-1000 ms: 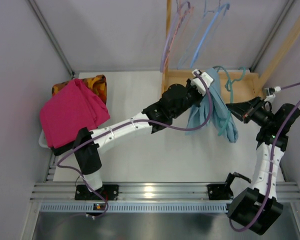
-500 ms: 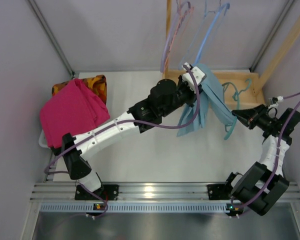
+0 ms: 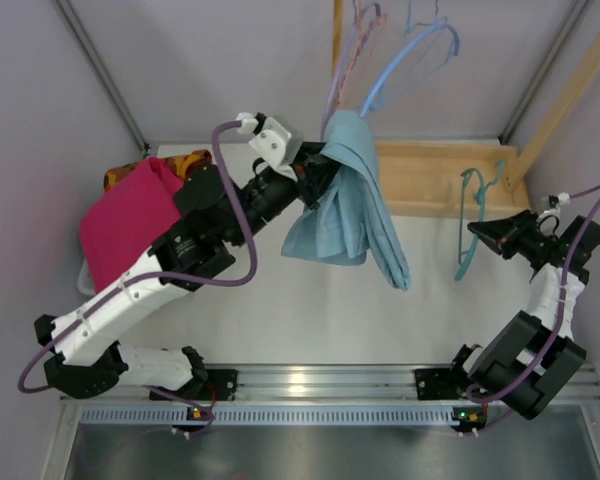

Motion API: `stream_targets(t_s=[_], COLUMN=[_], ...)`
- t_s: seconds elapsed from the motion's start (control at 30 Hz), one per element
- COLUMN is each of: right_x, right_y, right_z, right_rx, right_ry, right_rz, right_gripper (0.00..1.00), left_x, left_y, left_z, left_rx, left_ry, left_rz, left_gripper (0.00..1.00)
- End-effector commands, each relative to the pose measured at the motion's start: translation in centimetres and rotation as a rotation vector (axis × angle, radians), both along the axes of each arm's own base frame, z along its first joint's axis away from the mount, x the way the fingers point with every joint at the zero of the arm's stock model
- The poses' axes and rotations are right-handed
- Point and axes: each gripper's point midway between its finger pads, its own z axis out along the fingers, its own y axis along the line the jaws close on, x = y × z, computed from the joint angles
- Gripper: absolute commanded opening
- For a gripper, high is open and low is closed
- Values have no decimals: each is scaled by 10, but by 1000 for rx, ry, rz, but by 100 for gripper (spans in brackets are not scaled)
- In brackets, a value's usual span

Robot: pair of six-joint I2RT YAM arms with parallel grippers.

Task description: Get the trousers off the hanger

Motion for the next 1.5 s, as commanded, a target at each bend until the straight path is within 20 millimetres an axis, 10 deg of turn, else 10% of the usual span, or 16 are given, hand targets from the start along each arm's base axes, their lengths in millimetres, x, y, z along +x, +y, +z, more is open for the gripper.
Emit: stream_targets(t_s=[0.0,0.57,0.9,1.23,1.47], right_x=[8,23,37,46,53], right_y=[-8,-16,-21,-10,9], right_z=[36,76,85,96,105], right_rx=[-106,-149,-141,-148,-175], right_ry=[-133,-211,-226,-240,-257], right_rz=[20,-2,-11,18,54], right_gripper=[0,0,0,0,0], left_x=[-9,17,3,-54,-40], left_y=[36,188,287,390,433], left_z=[23,27,17,9,-20], left_rx=[-81,-208,-343,-400,-282], left_ry=[-35,74,94,29,121], left_rz=[56,369,661,1177,1434], left_gripper=[0,0,0,0,0])
